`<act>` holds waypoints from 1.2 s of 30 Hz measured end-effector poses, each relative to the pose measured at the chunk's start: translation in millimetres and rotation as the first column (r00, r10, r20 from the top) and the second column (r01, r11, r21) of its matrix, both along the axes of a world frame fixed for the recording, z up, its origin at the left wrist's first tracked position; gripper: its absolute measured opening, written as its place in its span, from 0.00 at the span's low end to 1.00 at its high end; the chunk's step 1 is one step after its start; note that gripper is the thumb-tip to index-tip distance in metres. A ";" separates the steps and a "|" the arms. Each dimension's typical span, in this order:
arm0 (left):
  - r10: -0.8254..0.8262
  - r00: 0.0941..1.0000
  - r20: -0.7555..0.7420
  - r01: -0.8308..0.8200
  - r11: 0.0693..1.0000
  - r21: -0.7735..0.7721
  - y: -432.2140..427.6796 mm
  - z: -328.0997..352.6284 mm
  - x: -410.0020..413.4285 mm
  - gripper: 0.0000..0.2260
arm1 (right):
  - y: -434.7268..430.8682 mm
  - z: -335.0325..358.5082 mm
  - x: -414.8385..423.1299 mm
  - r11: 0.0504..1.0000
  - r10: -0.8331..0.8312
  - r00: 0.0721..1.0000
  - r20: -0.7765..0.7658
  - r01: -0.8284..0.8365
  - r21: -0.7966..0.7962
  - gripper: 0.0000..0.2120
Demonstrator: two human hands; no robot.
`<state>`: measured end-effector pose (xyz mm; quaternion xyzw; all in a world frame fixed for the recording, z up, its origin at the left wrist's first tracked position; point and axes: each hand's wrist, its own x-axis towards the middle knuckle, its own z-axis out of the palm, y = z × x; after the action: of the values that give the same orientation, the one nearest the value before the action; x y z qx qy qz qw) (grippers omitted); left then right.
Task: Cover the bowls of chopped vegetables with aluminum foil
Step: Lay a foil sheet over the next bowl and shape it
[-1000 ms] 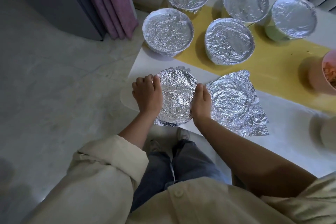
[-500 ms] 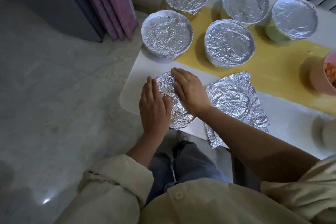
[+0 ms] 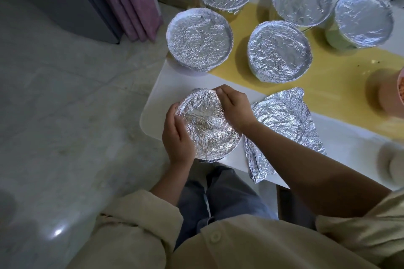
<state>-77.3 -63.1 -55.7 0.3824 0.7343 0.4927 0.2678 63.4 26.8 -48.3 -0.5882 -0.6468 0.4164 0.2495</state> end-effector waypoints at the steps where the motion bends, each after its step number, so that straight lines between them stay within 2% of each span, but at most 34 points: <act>1: 0.015 0.999 0.041 -0.014 1.000 -0.018 0.2 0.4 0.3 0.16 | 0.9 -0.5 0.9 0.999 -0.005 1.000 -0.019 0.004 -0.037 0.10; 7: 0.043 0.963 0.268 -0.020 0.996 -0.090 6.9 1.9 -5.2 0.16 | 3.2 -1.3 4.5 0.985 -0.044 0.990 -0.133 0.020 -0.173 0.17; 12: -0.113 0.958 0.263 0.158 0.975 -0.158 19.0 11.4 -21.4 0.16 | -6.6 -4.3 5.6 0.974 -0.150 0.973 -0.177 0.115 -0.194 0.14; 15: -0.080 0.961 0.263 0.153 0.951 -0.270 22.2 11.3 -30.4 0.17 | -10.6 -4.2 5.8 0.962 -0.224 0.963 -0.148 0.193 -0.194 0.14; 17: -0.034 0.967 0.254 0.115 0.944 -0.310 17.8 10.7 -35.7 0.16 | -16.8 -0.2 5.3 0.966 -0.230 0.970 -0.081 0.218 -0.136 0.18; 19: -0.016 0.983 0.181 0.079 0.934 -0.347 9.9 12.4 -40.7 0.16 | -26.6 10.4 3.5 0.970 -0.232 0.972 -0.017 0.233 0.066 0.20; 21: 0.005 0.998 0.065 0.019 0.932 -0.363 1.9 13.6 -46.9 0.15 | -39.5 28.2 -5.8 0.928 -0.172 0.985 0.008 0.159 0.336 0.18; 22: 0.017 1.000 0.009 -0.013 0.935 -0.354 -1.9 14.9 -49.4 0.13 | -47.2 36.4 -12.7 0.904 -0.101 0.994 0.028 0.080 0.419 0.15; 25: 0.031 0.993 -0.115 -0.070 0.933 -0.353 -13.0 20.1 -53.3 0.10 | -78.5 45.7 -34.5 0.827 0.203 0.968 0.149 -0.251 0.503 0.08; 27: 0.003 0.991 -0.132 -0.052 0.928 -0.369 -20.9 24.0 -54.6 0.09 | -98.0 38.0 -43.4 0.773 0.297 0.900 0.319 -0.422 0.473 0.11; 30: -0.091 0.988 -0.122 0.039 0.925 -0.378 -31.7 27.3 -56.9 0.08 | -111.3 26.7 -45.7 0.805 0.243 0.858 0.454 -0.439 0.400 0.16; 33: -0.188 0.976 -0.110 0.132 0.912 -0.388 -39.1 27.2 -59.1 0.09 | -110.5 24.3 -44.8 0.844 0.191 0.864 0.465 -0.386 0.372 0.13; 36: -0.210 0.972 -0.108 0.152 0.906 -0.394 -43.6 29.2 -56.9 0.08 | -111.9 25.2 -46.7 0.823 0.201 0.853 0.482 -0.414 0.390 0.08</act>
<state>-134.2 -106.7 -26.5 0.4247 0.7954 0.2830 0.3269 16.7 -85.1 -23.0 -0.4677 -0.8557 0.1419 0.1698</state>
